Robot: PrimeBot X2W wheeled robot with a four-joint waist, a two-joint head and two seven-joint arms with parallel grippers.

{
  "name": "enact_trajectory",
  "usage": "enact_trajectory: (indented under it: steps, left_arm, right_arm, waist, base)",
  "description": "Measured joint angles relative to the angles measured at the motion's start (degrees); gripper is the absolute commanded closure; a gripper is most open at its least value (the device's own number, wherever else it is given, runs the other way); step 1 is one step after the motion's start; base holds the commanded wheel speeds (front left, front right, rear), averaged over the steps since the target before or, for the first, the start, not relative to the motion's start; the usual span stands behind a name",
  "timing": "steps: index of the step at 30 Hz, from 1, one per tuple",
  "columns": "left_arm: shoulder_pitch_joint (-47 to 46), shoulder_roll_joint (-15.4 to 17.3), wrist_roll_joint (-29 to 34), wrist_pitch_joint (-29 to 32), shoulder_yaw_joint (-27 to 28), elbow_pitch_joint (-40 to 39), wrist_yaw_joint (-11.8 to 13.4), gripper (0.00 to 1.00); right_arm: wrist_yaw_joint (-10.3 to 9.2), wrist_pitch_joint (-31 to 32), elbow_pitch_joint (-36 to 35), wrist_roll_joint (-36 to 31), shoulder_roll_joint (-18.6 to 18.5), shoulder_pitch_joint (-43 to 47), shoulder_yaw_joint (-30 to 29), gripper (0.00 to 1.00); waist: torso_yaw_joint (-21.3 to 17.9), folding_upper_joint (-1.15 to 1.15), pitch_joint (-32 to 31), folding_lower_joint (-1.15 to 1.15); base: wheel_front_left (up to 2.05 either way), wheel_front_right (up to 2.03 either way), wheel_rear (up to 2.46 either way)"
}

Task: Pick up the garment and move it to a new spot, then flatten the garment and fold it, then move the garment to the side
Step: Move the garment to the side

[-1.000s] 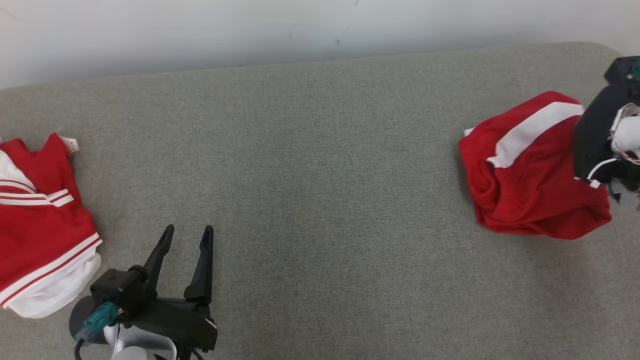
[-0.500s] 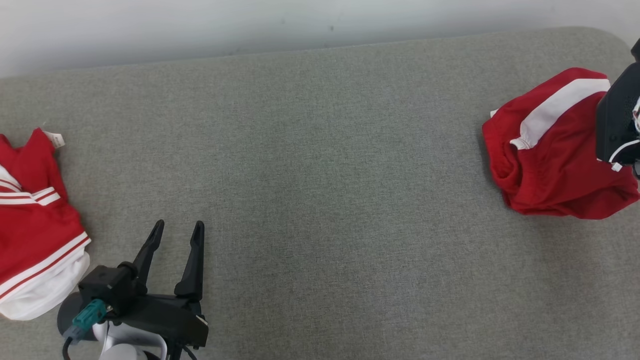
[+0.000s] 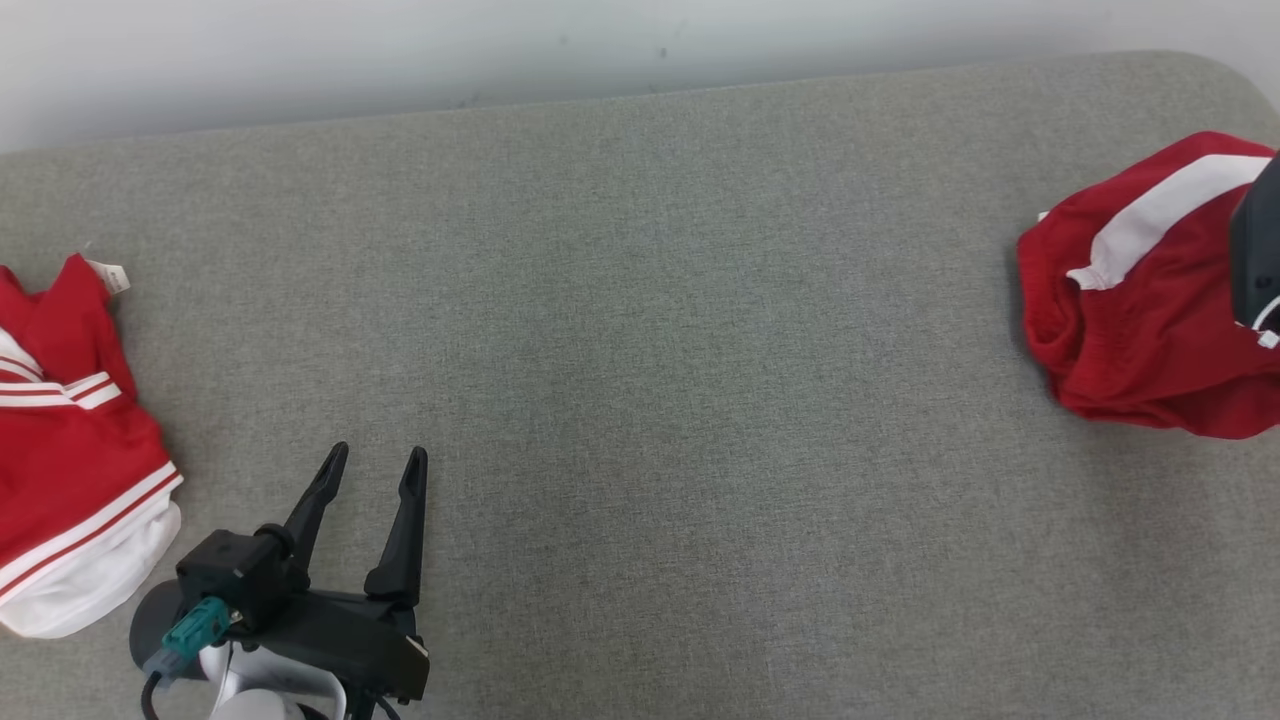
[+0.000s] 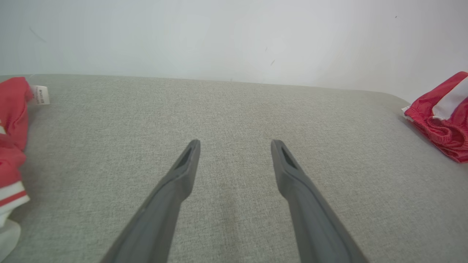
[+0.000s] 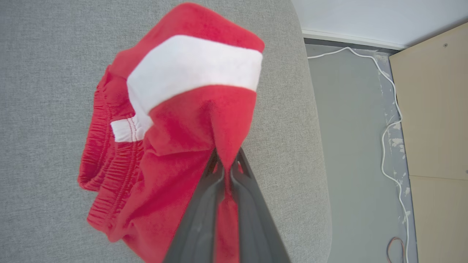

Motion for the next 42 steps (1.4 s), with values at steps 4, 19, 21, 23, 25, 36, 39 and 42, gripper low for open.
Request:
enact_trajectory:
  steps: [4, 19, 21, 23, 25, 36, 39, 42]
  left_arm:
    - [-0.01, 0.05, 0.00, 0.12, 0.03, 0.00, 0.01, 0.00]
    - [0.35, -0.02, -0.02, 0.19, 0.30, 1.49, 0.05, 0.00]
    - [0.36, -0.35, -0.03, 0.19, 0.16, 1.80, 0.05, 0.00]
    - [0.39, -0.98, -0.18, 0.10, 0.20, 2.33, 0.05, 0.00]
    - [0.42, -1.29, -0.32, 0.02, 0.42, 3.01, 0.07, 0.00]
    - [5.12, -1.22, -1.37, -0.99, 5.09, 3.87, 0.63, 0.00]
    - [6.25, -1.01, -1.37, -1.20, 5.92, 3.72, 0.67, 0.00]
    - [7.88, -0.99, -1.48, -1.43, 7.64, 3.21, 1.02, 0.00]
  right_arm:
    - [-0.60, -0.59, 0.47, -1.02, -0.79, -0.03, 0.49, 0.59]
    - [-1.61, -2.48, 3.43, -3.83, -0.49, -0.27, 2.46, 0.00]
    - [-0.91, -4.19, 3.22, -2.92, 0.12, -0.26, 1.57, 0.00]
    - [0.71, -7.77, 1.75, -0.01, 1.48, -0.07, -0.37, 0.00]
    - [1.83, -10.89, 0.08, 1.48, 2.16, 0.82, -1.72, 0.00]
    - [3.57, -28.47, -15.82, 7.27, 4.52, 14.27, -8.04, 0.00]
    - [2.43, -32.32, -21.16, 7.84, 5.13, 19.57, -9.28, 0.00]
    - [1.00, -35.50, -26.66, 7.80, 5.08, 24.10, -10.07, 0.00]
  waist:
    - [0.49, 0.00, 0.04, 0.00]
    - [0.28, 0.00, -2.18, -0.01]
    - [0.10, 0.00, -2.80, -0.01]
    - [-0.09, 0.00, -3.98, 0.00]
    - [-0.18, 0.00, -4.91, -0.01]
    - [-1.04, -0.01, -11.04, -0.01]
    - [-1.39, 0.00, -12.76, -0.01]
    - [-1.73, -0.01, -14.39, -0.02]
  base:
    - [0.00, 0.00, 0.00]
    - [0.00, 0.00, 0.00]
    - [0.00, 0.00, 0.00]
    - [0.00, 0.00, 0.00]
    - [0.00, 0.00, 0.00]
    - [0.00, 0.00, 0.00]
    - [0.00, 0.00, 0.00]
    - [0.00, 0.00, 0.00]
